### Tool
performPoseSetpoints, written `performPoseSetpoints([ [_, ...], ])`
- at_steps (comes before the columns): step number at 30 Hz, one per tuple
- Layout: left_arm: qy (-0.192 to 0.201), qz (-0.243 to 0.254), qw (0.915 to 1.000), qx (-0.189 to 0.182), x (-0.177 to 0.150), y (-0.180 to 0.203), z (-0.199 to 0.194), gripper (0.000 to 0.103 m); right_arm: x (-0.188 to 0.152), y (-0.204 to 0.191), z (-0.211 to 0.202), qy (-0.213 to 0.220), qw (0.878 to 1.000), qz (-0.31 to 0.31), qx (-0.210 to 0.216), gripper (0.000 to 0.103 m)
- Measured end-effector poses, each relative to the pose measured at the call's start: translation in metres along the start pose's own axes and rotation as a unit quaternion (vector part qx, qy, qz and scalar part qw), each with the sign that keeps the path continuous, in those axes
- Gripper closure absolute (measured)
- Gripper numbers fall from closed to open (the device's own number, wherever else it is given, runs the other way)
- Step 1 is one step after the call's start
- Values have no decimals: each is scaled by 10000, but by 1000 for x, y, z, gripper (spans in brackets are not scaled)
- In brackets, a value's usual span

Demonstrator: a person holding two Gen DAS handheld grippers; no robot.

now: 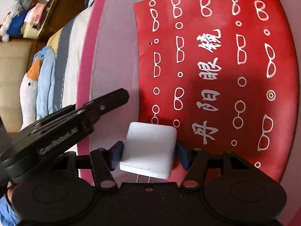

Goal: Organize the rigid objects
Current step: 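Carry the charger into the pink box and open the right tool, then grasp the white slim remote by its end with the right tool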

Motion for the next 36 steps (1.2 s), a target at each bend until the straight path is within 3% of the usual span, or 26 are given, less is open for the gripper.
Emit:
performPoseSetpoints([
  [7, -38, 80, 10000, 37, 0, 3, 1, 91, -2, -5, -3, 71, 9999, -28, -127, 36],
  [11, -21, 46, 10000, 30, 0, 2, 1, 91, -13, 0, -29, -25, 9991, 33, 424, 36],
  [15, -13, 54, 10000, 63, 1, 2, 2, 91, -31, 0, -81, 382, 9944, -667, 726, 36],
  [21, -20, 67, 9999, 138, 1, 4, 3, 91, -43, 48, -138, 1195, 9835, -1333, 251, 36],
  [27, 20, 186, 9994, 294, -1, 8, 4, 92, -41, 129, -169, 1624, 9799, -1153, 117, 36],
  [32, -20, 195, 9991, 375, -1, 10, 5, 92, -52, 181, -157, 1598, 9765, -1354, -506, 36],
  [36, -51, 216, 9988, 436, 0, 12, 6, 92, -60, 213, -141, 1291, 9792, -1411, -675, 36],
])
Point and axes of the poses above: each gripper's, at about its wrist camera, not at the fingertips, and z roughly the way its jaws point, y to its right, x to its top, the point moved 8 cm from there along z, roughly the way its jaws point, and after that the axes turned 14 degrees about -x, right-handed, at the moved point
